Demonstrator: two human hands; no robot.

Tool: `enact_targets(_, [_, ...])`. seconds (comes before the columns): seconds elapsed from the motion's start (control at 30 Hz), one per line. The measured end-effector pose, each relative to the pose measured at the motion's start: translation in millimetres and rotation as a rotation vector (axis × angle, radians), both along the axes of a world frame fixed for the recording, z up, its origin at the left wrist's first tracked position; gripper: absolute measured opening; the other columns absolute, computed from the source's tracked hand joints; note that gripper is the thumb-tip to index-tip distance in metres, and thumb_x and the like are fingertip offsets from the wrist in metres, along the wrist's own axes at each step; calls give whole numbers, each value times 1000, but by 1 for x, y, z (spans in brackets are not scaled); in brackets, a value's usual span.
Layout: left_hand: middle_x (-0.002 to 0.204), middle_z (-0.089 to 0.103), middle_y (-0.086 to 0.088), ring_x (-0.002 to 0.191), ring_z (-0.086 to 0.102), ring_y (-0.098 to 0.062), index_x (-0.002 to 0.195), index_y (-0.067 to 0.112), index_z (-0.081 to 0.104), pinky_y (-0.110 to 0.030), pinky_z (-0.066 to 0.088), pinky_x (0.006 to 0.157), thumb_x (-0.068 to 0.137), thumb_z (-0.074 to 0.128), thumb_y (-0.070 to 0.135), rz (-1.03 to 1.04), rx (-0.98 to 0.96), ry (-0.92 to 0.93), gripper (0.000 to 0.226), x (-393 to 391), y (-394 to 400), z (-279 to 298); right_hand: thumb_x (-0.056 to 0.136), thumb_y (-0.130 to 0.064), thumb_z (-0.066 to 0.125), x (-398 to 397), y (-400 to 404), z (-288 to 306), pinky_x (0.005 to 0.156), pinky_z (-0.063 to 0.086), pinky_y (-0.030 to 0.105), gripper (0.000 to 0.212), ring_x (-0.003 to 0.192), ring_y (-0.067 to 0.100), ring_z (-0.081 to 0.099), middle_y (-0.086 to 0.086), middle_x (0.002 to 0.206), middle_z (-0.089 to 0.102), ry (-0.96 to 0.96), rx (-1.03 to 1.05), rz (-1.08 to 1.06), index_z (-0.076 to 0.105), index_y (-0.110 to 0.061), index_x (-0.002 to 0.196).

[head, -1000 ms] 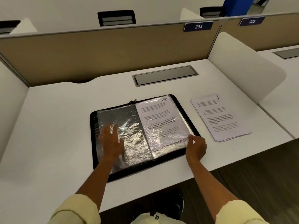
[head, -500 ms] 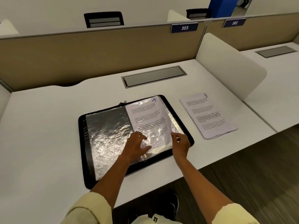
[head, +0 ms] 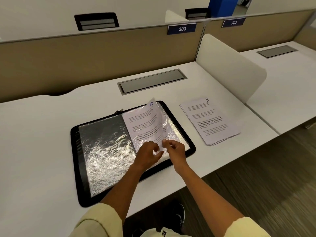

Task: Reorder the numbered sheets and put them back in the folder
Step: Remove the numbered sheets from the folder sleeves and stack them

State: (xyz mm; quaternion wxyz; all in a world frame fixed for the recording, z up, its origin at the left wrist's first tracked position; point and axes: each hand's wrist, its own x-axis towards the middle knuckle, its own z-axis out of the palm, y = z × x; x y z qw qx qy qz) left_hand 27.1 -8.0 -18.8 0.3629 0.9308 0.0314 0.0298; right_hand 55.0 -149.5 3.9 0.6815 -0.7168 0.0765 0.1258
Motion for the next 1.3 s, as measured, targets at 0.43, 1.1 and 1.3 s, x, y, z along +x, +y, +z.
enact_targets(0.43, [59, 60, 3, 53, 52, -6, 70, 11, 68, -28, 46, 58, 80, 80, 35, 83, -115, 72, 29, 17, -9, 4, 93, -12, 68, -13, -18, -12, 78, 54, 17, 46, 111, 16, 64, -1, 121, 65, 75, 5, 128, 54, -27, 134])
enact_targets(1.1, [92, 71, -2, 77, 59, -11, 95, 12, 75, -25, 48, 73, 92, 67, 19, 47, -85, -66, 10, 16, -8, 9, 92, -7, 68, -6, -17, -12, 83, 60, 32, 26, 85, 17, 74, 4, 96, 72, -24, -113, -118, 49, -18, 106])
enact_targets(1.3, [88, 66, -2, 80, 57, -14, 90, 12, 69, -28, 48, 74, 90, 68, 16, 51, -70, -125, 4, 18, -7, 8, 97, -1, 59, -12, -13, -13, 80, 61, 26, 21, 81, 8, 74, -2, 100, 72, -123, -205, -140, 56, -17, 84])
